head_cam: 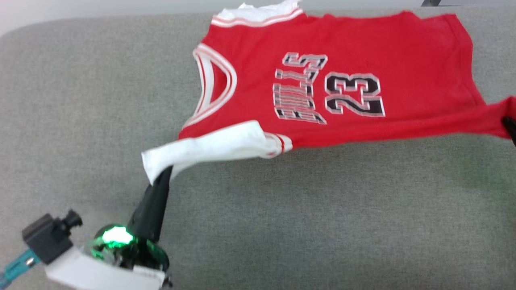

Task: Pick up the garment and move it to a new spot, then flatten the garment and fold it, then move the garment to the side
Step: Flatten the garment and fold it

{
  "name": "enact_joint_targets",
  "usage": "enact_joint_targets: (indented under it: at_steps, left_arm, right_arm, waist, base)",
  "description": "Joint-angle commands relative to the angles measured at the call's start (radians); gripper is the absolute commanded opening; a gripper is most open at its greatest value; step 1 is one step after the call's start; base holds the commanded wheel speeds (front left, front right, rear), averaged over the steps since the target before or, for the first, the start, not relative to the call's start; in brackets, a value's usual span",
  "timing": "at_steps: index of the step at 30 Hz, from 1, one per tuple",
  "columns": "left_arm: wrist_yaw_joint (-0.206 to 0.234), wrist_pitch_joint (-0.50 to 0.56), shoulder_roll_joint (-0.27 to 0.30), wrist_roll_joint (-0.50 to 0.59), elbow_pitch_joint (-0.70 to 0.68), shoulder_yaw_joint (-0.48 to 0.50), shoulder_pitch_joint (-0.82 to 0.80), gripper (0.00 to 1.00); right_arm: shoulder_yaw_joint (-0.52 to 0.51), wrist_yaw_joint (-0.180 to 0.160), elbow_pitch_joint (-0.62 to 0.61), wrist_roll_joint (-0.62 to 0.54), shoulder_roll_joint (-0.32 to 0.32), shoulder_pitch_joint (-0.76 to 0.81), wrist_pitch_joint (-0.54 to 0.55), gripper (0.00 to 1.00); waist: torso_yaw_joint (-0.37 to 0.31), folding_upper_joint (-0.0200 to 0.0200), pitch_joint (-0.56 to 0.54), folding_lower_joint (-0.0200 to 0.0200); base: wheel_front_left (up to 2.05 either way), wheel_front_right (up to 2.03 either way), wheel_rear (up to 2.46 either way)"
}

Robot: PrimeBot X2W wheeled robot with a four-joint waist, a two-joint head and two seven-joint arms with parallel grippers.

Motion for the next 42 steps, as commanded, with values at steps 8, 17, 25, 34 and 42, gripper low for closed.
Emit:
enact_joint_targets:
  at_steps: [8,17,25,34,42]
  left_arm:
    - [0.004,-0.001,0.089,0.059,-0.218,0.005,0.162,0.00]
    - [0.036,0.043,0.122,0.073,-0.271,-0.001,0.150,0.00]
    - [0.004,0.125,0.129,0.016,-0.136,-0.038,-0.059,0.00]
    - [-0.004,0.217,0.097,-0.056,0.125,-0.106,-0.387,0.00]
    - [-0.005,0.241,0.066,-0.083,0.337,-0.183,-0.555,0.00]
  right_arm:
    - [-0.202,-0.002,-0.222,-0.019,0.028,0.242,0.110,0.00]
    - [-0.336,-0.002,-0.376,-0.046,0.120,0.344,0.232,0.00]
    - [-0.277,-0.002,-0.301,-0.025,0.134,0.218,0.302,0.00]
    - [-0.194,-0.002,-0.133,-0.004,0.129,0.033,0.321,0.00]
    - [-0.129,-0.002,-0.032,-0.009,0.127,-0.044,0.280,0.00]
  waist:
    - [0.003,0.0000,-0.021,0.0000]
    - [-0.018,0.0000,0.011,0.0000]
    - [-0.024,0.0000,0.062,0.0000]
    - [-0.035,0.0000,0.126,0.0000]
    - [-0.051,0.0000,0.182,0.0000]
  base:
    - [0.00,0.00,0.00]
    - [0.00,0.00,0.00]
    - [0.00,0.00,0.00]
    - [0.00,0.00,0.00]
    - [0.00,0.00,0.00]
